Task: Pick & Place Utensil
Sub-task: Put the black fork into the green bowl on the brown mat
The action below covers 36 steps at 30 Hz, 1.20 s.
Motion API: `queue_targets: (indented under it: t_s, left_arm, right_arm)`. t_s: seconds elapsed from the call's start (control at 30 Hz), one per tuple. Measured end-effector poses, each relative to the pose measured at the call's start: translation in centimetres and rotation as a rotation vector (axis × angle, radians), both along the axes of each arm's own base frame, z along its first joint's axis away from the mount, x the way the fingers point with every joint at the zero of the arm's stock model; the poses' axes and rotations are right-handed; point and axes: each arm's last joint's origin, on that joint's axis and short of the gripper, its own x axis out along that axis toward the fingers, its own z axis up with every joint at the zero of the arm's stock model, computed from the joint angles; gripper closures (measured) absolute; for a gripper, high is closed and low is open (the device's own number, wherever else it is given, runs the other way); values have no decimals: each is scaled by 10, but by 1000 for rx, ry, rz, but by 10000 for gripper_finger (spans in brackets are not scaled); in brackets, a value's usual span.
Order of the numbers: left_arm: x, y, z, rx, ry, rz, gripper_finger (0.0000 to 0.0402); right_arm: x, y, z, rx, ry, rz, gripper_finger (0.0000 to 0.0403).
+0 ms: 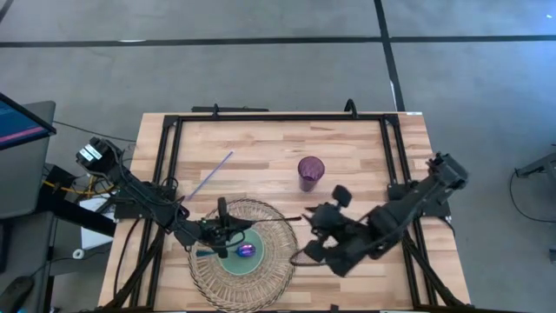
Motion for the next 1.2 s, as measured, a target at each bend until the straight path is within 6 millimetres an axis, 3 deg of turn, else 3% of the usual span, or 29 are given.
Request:
queue_targets:
  t_s: [0.1,0.27,0.37,0.53,0.67,0.77,1.0,1.2]
  left_arm:
    - [0,1,0,3,-6,52,392]
    - [0,3,2,-8,-25,93,394]
    - [0,1,7,-43,-59,39,392]
    - [0,-2,17,-70,-140,-61,394]
    - [0,-3,19,-32,-161,-99,392]
    - [0,-1,19,16,-153,-39,394]
    - [-2,-2,21,19,-159,19,394]
    - [-6,-2,23,59,-164,110,394]
  right_arm:
    - [-17,10,-18,-39,-19,-2,333]
    - [-32,33,-71,23,-157,-9,333]
    - [-23,36,-98,20,-223,-1,333]
    - [16,17,-123,131,-276,67,333]
    - [48,-3,-120,223,-353,167,333]
    - [59,-11,-116,260,-406,228,332]
    - [56,-9,-112,123,-454,101,332]
    - [30,12,-85,106,-502,154,332]
